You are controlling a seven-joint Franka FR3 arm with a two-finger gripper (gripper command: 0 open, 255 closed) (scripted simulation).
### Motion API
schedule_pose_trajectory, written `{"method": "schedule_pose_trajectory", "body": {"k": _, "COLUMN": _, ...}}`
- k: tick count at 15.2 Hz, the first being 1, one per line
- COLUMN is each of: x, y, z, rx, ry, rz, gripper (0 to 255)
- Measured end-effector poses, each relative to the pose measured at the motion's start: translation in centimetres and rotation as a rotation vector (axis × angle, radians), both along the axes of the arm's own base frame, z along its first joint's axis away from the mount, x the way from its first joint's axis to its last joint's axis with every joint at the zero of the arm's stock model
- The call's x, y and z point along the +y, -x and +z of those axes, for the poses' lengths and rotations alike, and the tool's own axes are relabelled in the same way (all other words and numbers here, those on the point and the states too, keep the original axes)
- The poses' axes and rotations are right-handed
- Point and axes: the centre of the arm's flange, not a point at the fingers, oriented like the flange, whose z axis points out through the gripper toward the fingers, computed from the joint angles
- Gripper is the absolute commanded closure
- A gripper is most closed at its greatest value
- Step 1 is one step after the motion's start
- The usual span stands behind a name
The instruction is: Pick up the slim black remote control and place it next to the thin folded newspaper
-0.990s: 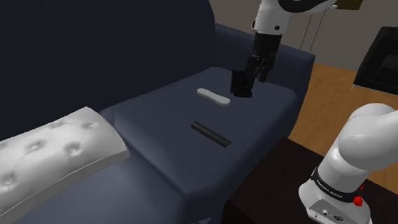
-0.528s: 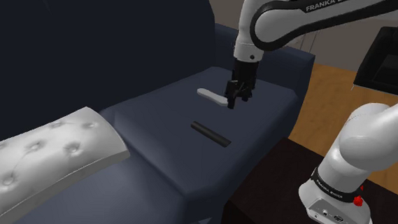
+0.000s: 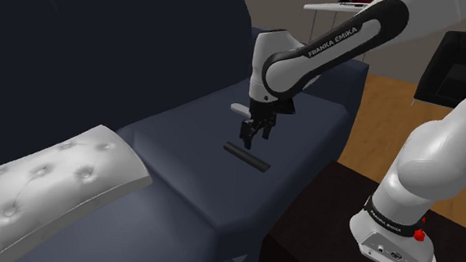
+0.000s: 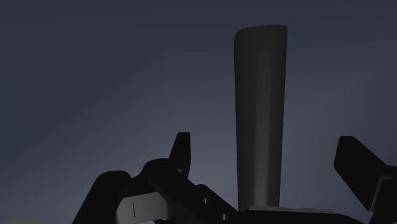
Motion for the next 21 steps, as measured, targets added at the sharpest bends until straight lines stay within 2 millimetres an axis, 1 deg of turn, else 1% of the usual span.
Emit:
{"method": "schedule_pose_trajectory", "body": {"k": 1, "x": 0.5, "y": -0.5, "z": -0.8, "rx": 0.0, "ry": 0.001, "rz": -0.003, "gripper": 0}}
{"method": "schedule_pose_trajectory", "body": {"k": 2, "x": 0.7, "y": -0.5, "z": -1.8, "rx": 0.001, "ry": 0.002, "rz": -0.004, "gripper": 0}}
{"method": "schedule_pose_trajectory", "body": {"k": 4, "x": 1.3, "y": -0.8, "z": -2.8, "rx": 0.0, "ry": 0.001, "rz": -0.006, "gripper": 0}}
{"method": "schedule_pose_trajectory", "body": {"k": 9, "x": 1.4, "y": -0.8, "z": -5.5, "rx": 0.0, "ry": 0.001, "rz": -0.006, "gripper": 0}}
{"method": "schedule_pose_trajectory", "body": {"k": 11, "x": 1.5, "y": -0.8, "z": -5.8, "rx": 0.0, "ry": 0.001, "rz": -0.006, "gripper": 0}}
{"method": "schedule_pose_trajectory", "body": {"k": 16, "x": 1.5, "y": -0.8, "z": -5.9, "rx": -0.001, "ry": 0.001, "rz": -0.006, "gripper": 0}}
{"method": "schedule_pose_trajectory", "body": {"k": 17, "x": 1.5, "y": -0.8, "z": -5.9, "rx": -0.001, "ry": 0.001, "rz": -0.006, "gripper": 255}}
{"method": "schedule_pose_trajectory", "body": {"k": 21, "x": 1.3, "y": -0.9, "z": -5.8, "rx": -0.004, "ry": 0.001, "rz": -0.01, "gripper": 255}}
